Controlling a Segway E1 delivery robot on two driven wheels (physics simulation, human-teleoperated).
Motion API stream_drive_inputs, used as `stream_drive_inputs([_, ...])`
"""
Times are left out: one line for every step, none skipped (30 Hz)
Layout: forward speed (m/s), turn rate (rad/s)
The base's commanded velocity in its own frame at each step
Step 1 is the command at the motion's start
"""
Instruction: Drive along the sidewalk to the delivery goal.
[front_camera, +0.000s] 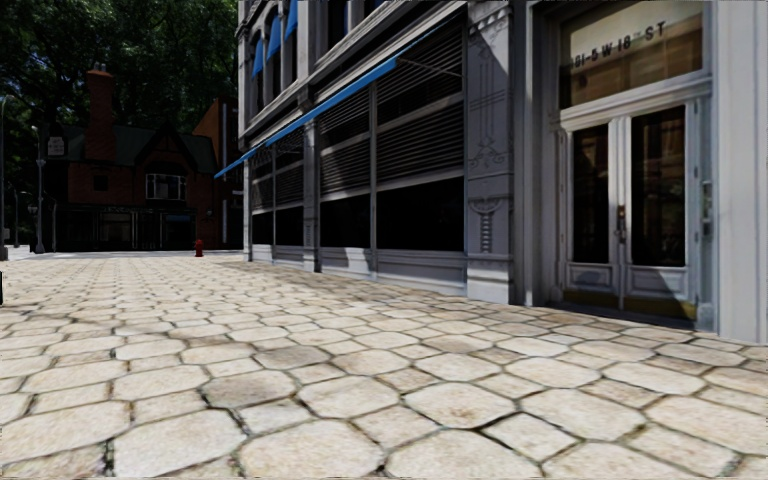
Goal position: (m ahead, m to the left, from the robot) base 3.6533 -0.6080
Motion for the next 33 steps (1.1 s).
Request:
stream_drive_inputs([2.00,0.00])
stream_drive_inputs([2.00,0.00])
stream_drive_inputs([2.00,0.00])
stream_drive_inputs([2.00,0.00])
stream_drive_inputs([2.00,0.00])
stream_drive_inputs([2.00,0.00])
stream_drive_inputs([2.00,0.00])
stream_drive_inputs([2.00,0.00])
stream_drive_inputs([2.00,-0.11])
stream_drive_inputs([2.00,-0.23])
stream_drive_inputs([2.00,-0.23])
stream_drive_inputs([2.00,-0.27])
stream_drive_inputs([2.00,-0.30])
stream_drive_inputs([2.00,-0.31])
stream_drive_inputs([2.00,-0.31])
stream_drive_inputs([2.00,0.00])
stream_drive_inputs([2.00,0.00])
stream_drive_inputs([2.00,0.00])
stream_drive_inputs([2.00,0.00])
stream_drive_inputs([2.00,0.00])
stream_drive_inputs([2.00,0.00])
stream_drive_inputs([2.00,0.00])
stream_drive_inputs([2.00,0.00])
stream_drive_inputs([2.00,0.00])
stream_drive_inputs([2.00,0.00])
stream_drive_inputs([2.00,0.00])
stream_drive_inputs([2.00,0.00])
stream_drive_inputs([2.00,0.00])
stream_drive_inputs([2.00,0.00])
stream_drive_inputs([1.99,0.00])
stream_drive_inputs([1.92,0.00])
stream_drive_inputs([1.89,0.00])
stream_drive_inputs([1.89,0.00])
